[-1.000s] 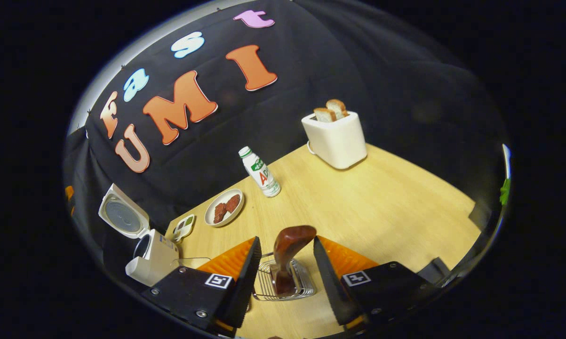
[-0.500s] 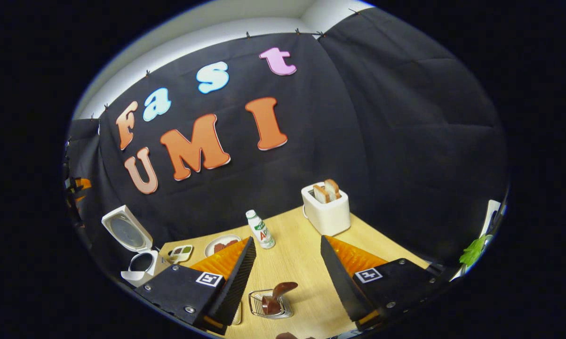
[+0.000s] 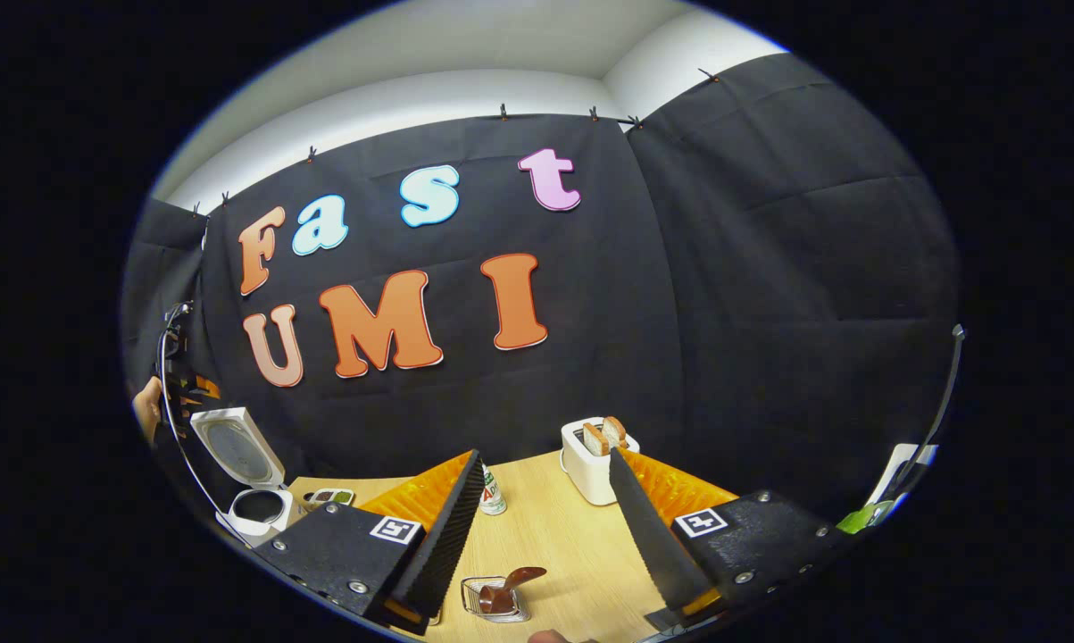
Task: Close the left gripper, press the button to open the rice cooker; take a wooden spoon from the chopstick holder with the right hand, scoop a spoonful of rice and pour it into the rice cooker, then put the wooden spoon back into the chopstick holder.
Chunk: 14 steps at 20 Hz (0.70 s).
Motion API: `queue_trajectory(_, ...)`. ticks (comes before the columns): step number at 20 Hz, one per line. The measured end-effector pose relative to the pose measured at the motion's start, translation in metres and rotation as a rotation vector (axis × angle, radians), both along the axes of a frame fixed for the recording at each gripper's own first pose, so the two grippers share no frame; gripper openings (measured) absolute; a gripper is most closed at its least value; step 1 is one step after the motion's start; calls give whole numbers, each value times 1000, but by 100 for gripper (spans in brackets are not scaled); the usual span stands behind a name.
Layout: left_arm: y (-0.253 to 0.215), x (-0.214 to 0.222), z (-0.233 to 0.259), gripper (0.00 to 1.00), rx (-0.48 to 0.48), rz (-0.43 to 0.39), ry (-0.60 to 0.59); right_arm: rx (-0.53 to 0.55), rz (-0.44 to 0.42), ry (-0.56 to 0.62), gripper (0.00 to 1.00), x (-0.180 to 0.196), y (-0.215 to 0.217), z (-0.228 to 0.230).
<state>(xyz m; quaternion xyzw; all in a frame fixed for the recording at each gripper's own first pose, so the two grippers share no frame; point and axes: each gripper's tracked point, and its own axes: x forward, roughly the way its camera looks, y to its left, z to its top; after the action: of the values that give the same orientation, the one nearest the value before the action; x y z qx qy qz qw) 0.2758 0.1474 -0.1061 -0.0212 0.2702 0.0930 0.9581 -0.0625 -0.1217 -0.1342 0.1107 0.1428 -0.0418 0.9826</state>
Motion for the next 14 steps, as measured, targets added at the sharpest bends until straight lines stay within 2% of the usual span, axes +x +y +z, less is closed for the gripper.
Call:
queue_trajectory(1, 0, 2, -8, 100, -11, 8, 21, 3, 0, 11, 88, -1, 1, -4)
queue_trajectory(5, 5, 4, -8, 97, 64, -40, 38, 10, 10, 23, 88, -4, 5, -11)
queue_trajectory(8, 1, -7, -9, 99, 48, -41, 27, 31, 33, 28, 88, -1, 16, -16)
queue_trajectory(14, -7, -54, -14, 99, 74, -82, -2, 74, 114, 48, 88, 14, 42, -26)
